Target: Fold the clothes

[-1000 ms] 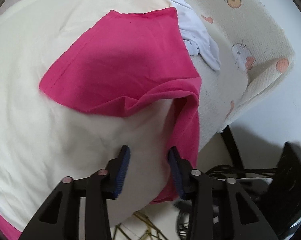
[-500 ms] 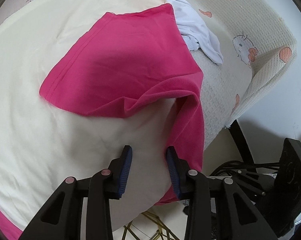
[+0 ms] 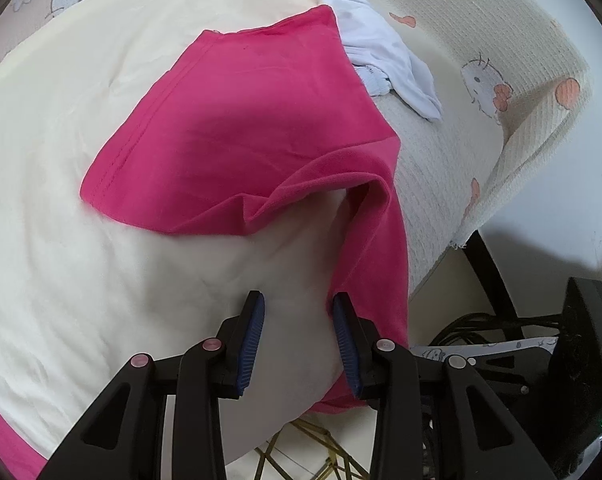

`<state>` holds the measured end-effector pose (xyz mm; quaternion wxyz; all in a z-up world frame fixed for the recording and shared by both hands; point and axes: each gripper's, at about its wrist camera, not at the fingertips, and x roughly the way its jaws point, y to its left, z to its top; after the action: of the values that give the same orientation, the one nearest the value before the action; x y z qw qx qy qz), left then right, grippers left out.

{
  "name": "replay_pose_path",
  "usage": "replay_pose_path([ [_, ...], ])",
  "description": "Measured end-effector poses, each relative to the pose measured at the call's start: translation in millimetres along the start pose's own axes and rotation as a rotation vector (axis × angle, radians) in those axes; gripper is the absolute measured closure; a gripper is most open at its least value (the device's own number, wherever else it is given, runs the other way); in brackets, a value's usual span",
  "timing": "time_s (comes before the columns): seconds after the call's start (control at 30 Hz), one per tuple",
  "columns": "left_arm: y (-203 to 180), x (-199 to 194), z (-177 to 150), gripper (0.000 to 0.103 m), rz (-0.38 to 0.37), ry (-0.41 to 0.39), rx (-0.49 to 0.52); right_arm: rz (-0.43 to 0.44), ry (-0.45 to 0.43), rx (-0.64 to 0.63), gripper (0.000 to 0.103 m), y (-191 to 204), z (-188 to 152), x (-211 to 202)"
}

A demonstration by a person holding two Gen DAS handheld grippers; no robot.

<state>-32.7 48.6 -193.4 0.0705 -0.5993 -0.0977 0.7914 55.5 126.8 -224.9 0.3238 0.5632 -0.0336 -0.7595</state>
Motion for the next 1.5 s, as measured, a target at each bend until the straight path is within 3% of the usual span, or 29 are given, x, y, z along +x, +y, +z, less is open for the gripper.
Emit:
replay_pose_path([
  [0.13, 3, -1, 1, 0.075, -0.026, 0.008, -0.027, -0.039, 0.065, 0.025, 0.101, -8, -8, 9],
  [0.23, 11, -1, 5, 0.075, -0.099, 0.017, -0.088, -0.057, 0.099, 0.031, 0.101, -9, -14, 14],
  [0.4, 33, -2, 10, 0.074, -0.301, 0.060, -0.227, -0.160, 0.028, 0.078, 0.100, -5, -11, -1],
  [0.5, 47, -13, 17, 0.056, -0.379, 0.031, -0.281, -0.214, -0.057, 0.134, 0.094, 0, -13, -22],
  [0.53, 45, -13, 20, 0.045, -0.377, 0.013, -0.275, -0.218, -0.086, 0.162, 0.084, 1, -15, -29],
  [0.6, 42, -13, 27, 0.043, -0.380, -0.005, -0.265, -0.230, -0.138, 0.211, 0.067, 4, -18, -37],
  [0.63, 42, -12, 31, 0.042, -0.387, -0.007, -0.266, -0.239, -0.165, 0.235, 0.064, 5, -20, -40],
  [0.73, 43, 1, 42, 0.043, -0.430, 0.022, -0.302, -0.256, -0.209, 0.315, 0.064, 13, -20, -33],
  [0.83, 52, 14, 49, 0.043, -0.418, 0.045, -0.352, -0.277, -0.166, 0.356, 0.064, 15, -22, -19],
  [1.3, 70, 16, 46, 0.043, -0.487, 0.045, -0.497, -0.544, -0.207, 0.183, 0.064, 37, -5, 9],
  [1.5, 76, 21, 37, 0.042, -0.616, 0.057, -0.642, -0.603, -0.237, 0.173, 0.064, 27, -2, 8],
])
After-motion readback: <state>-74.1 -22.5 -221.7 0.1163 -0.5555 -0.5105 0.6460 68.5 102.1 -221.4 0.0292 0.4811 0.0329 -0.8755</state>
